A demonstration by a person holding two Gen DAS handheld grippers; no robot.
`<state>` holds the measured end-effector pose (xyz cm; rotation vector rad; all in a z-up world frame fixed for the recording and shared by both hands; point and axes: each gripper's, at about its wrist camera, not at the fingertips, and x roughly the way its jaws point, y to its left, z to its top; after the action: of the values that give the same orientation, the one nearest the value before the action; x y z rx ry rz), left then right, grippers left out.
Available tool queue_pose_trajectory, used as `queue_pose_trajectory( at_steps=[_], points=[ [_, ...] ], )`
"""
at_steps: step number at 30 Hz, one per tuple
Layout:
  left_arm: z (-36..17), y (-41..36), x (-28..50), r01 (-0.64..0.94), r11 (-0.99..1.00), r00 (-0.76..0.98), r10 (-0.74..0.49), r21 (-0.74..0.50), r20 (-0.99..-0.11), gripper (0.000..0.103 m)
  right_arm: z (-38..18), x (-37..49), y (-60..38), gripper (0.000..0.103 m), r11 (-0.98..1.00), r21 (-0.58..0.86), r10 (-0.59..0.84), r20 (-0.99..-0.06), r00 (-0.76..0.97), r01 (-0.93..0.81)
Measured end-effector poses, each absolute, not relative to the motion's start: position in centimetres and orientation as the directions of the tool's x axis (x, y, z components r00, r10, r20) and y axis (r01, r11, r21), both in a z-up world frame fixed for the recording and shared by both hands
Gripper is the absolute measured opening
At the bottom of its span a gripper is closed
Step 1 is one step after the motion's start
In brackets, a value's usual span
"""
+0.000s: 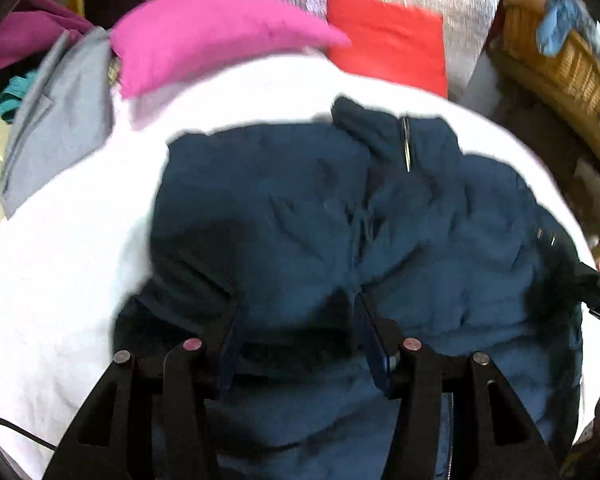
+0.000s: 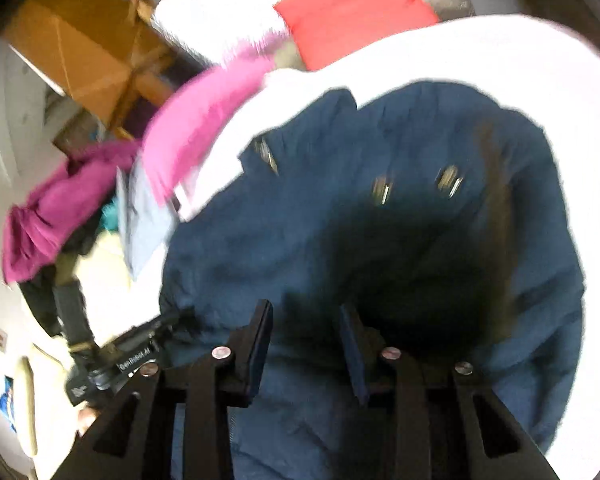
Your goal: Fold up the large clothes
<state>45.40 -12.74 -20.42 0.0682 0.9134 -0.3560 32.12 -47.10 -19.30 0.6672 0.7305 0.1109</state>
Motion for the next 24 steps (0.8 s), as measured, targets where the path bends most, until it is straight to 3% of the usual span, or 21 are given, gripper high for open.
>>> queue_pose_trajectory(
  at_steps=[4, 7, 11, 20, 24],
  points=[
    [-19.7, -11.1, 46.2, 0.283, 0.956, 0.591, -0.239, -0.080, -0.770, 0.055, -19.4, 31.4, -50.1, 0.040, 0.752, 0.624, 0.252, -0.569, 0.783, 0.212],
    [-22.3, -10.6, 47.8, 0.241, 0.969, 0.507, -0.174, -0.055, -0.844, 0.055, -21.9, 32.1, -51.6, 0.039, 0.733, 0.616, 0.247, -0.637, 0.730, 0.289],
    [-22.6, -10.2, 48.0, 0.243, 0.968, 0.487, -0.181, -0.066, -0.855, 0.055, -22.9, 32.8, -51.7, 0.039, 0.728, 0.622, 0.291, -0.661, 0.692, 0.288],
    [-20.1, -9.5, 47.3, 0.216, 0.969, 0.562, -0.223, -0.119, -0.796, 0.055, -21.1, 31.6, -56.0, 0.041, 0.605, 0.746, 0.217, -0.492, 0.843, 0.279],
    [-20.6, -10.6, 47.9, 0.228, 0.968, 0.552, -0.220, -0.109, -0.804, 0.055, -22.3, 33.5, -56.2, 0.041, 0.573, 0.766, 0.219, -0.485, 0.847, 0.290]
  ],
)
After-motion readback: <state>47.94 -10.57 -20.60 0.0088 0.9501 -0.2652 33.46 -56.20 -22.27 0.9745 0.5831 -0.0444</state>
